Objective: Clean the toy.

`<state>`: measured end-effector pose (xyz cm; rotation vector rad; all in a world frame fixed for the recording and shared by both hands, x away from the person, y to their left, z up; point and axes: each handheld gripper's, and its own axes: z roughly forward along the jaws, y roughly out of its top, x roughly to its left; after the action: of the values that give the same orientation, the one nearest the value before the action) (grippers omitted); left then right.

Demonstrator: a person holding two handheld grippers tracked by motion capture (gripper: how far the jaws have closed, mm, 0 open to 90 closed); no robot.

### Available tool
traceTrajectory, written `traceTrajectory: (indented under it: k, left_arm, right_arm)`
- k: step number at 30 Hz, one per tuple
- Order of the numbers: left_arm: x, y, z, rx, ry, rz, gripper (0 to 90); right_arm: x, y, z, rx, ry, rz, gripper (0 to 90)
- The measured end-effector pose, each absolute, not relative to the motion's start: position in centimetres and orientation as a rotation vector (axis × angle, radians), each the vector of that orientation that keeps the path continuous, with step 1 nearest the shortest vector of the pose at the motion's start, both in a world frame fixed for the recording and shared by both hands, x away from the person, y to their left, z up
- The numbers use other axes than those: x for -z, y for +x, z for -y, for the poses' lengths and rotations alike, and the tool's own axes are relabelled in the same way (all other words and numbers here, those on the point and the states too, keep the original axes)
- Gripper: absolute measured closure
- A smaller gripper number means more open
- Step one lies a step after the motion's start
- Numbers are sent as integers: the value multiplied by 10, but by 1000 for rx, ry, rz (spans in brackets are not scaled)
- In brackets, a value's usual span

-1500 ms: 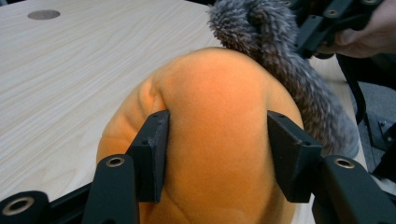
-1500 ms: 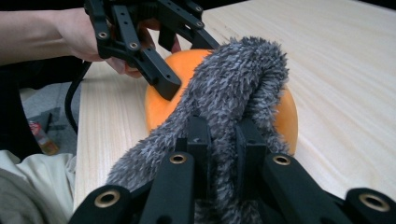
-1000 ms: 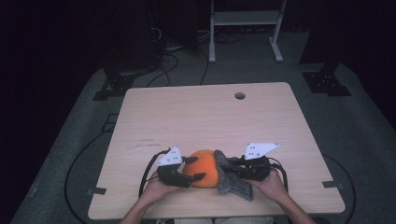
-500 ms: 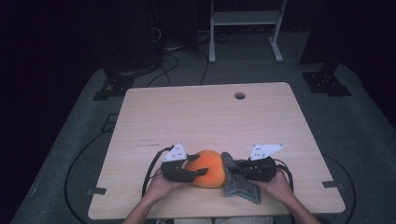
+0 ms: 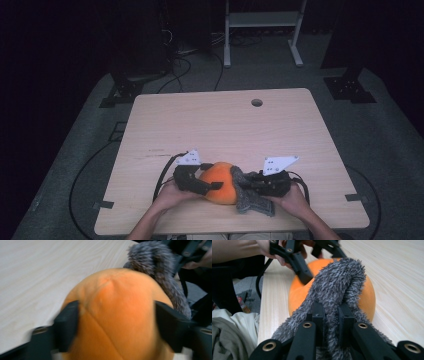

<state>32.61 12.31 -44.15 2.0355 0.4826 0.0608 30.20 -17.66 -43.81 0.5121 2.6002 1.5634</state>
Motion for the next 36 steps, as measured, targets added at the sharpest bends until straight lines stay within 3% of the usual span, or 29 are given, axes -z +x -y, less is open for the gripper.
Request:
traceTrajectory:
  k: [5, 12, 19, 20, 24, 28, 33, 36]
  left_arm:
    - [444, 328, -135, -71, 1945, -527, 439]
    - [441, 324, -110, -292, 1852, -521, 449]
    - [449, 319, -120, -199, 1899, -525, 305]
    - [447, 318, -125, -163, 1905, -496, 209]
    - [443, 327, -125, -166, 1907, -545, 111]
    - [447, 325, -121, -182, 1963, -507, 267]
    - [449, 319, -128, -193, 1971, -530, 306]
    - [449, 316, -127, -214, 1969, -533, 316]
  right_arm:
    - [448, 305, 190, -1434, 617, -2627, 789]
    - [421, 318, 193, -1556, 650, -2471, 788]
    - [428, 329, 185, -1544, 655, -2534, 790]
    - [430, 323, 181, -1510, 588, -2580, 790]
    - [434, 311, 177, -1495, 508, -2616, 790]
    - [439, 308, 183, -1490, 549, -2596, 792]
    - [449, 309, 198, -1419, 673, -2629, 793]
    - [436, 306, 195, -1537, 665, -2575, 793]
